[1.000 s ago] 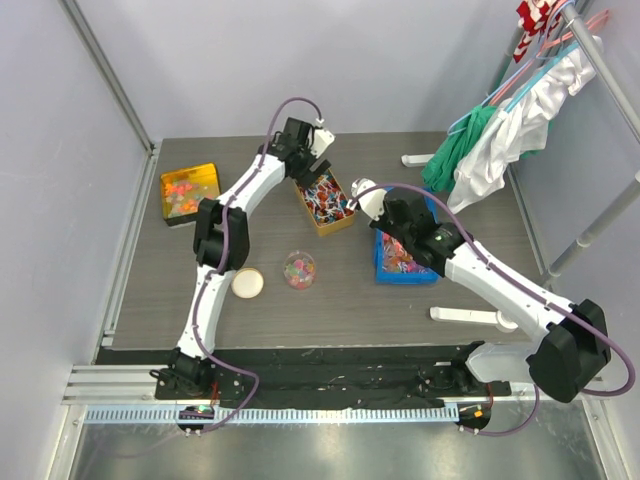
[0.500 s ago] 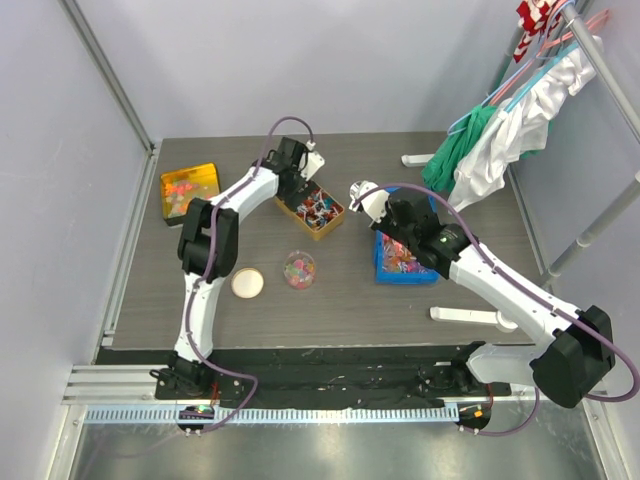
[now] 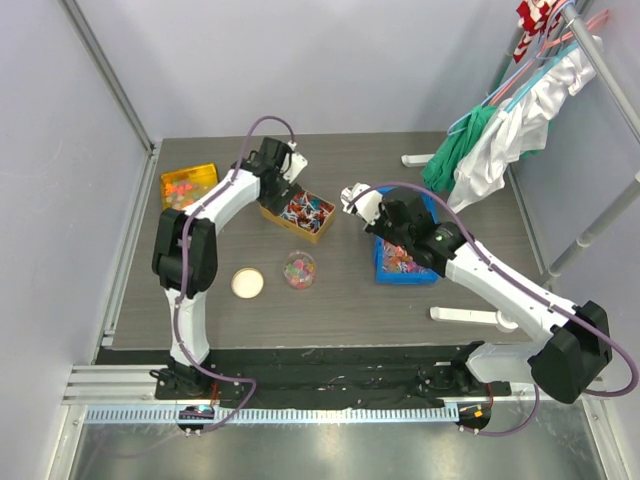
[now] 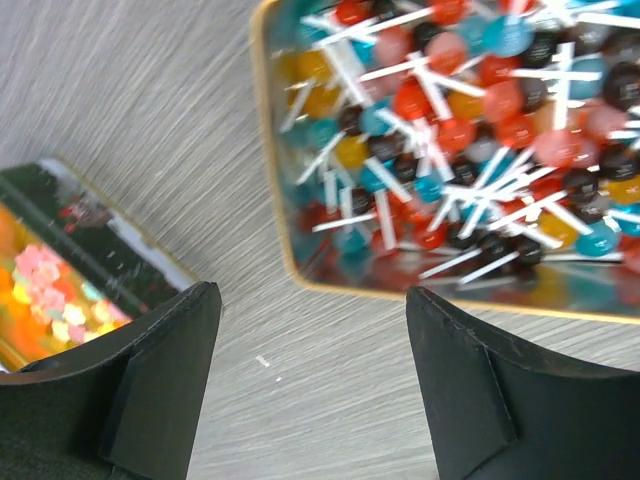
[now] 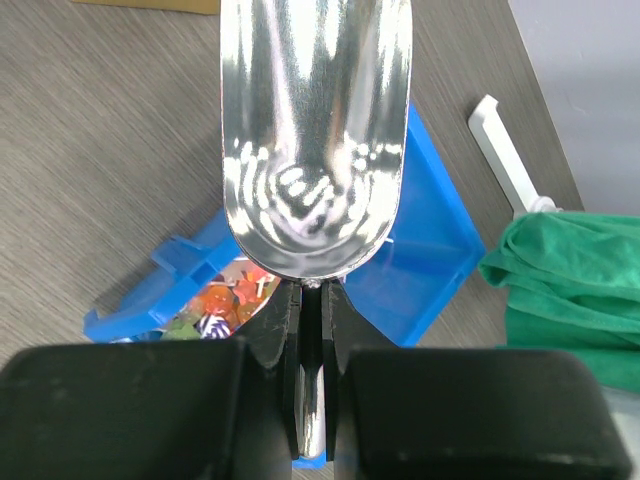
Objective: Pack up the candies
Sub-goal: Adjust the storage box at the center of the board.
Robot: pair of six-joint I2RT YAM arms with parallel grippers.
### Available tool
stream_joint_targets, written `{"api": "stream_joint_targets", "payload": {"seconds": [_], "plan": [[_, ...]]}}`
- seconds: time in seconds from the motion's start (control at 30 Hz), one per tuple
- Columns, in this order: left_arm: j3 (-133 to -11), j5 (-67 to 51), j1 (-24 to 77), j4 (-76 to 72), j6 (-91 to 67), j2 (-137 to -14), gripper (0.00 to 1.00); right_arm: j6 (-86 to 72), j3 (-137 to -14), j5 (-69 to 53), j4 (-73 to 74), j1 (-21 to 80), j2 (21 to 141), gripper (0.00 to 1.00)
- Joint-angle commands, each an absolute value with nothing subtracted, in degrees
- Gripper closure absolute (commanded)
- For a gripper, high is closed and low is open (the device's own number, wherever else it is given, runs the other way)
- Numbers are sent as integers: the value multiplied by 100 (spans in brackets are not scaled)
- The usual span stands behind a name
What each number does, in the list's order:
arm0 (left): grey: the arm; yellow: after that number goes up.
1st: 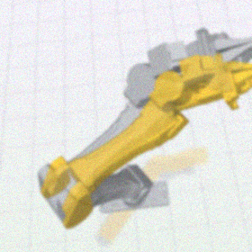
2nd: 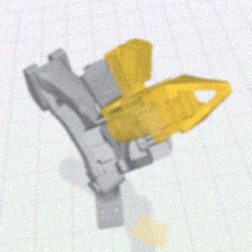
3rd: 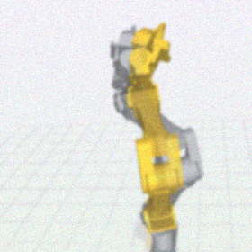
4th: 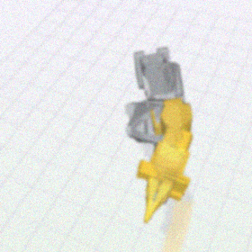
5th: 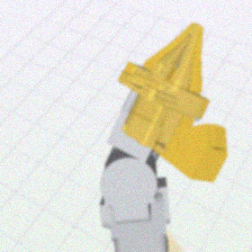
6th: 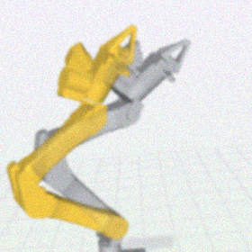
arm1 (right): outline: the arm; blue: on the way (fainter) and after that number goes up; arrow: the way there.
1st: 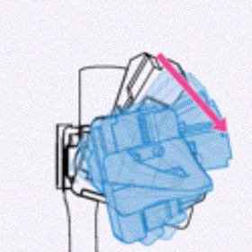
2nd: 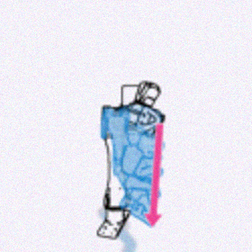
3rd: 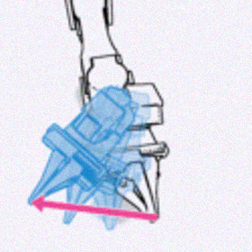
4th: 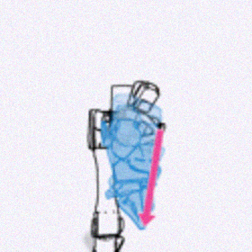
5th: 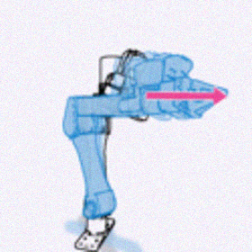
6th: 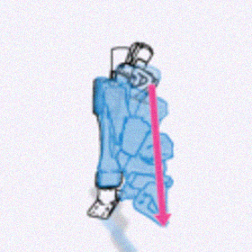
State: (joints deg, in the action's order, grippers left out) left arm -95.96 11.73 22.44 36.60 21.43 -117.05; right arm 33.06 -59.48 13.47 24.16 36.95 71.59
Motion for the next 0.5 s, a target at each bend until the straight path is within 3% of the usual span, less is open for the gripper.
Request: {"api": "stream_joint_targets", "payload": {"seconds": [0.0,0.23,0.47], "plan": [[-10036,976,2022,3744,1916,-11163,21,3252,-6275,1476,2215,3893,7312,99],[-11125,-1043,2004,4121,1767,-10556,14,3173,-6670,1635,2180,4043,7620,99],[-11486,-3795,2030,4788,1389,-10511,18,3357,-6829,2056,2083,4560,7840,99]]}}
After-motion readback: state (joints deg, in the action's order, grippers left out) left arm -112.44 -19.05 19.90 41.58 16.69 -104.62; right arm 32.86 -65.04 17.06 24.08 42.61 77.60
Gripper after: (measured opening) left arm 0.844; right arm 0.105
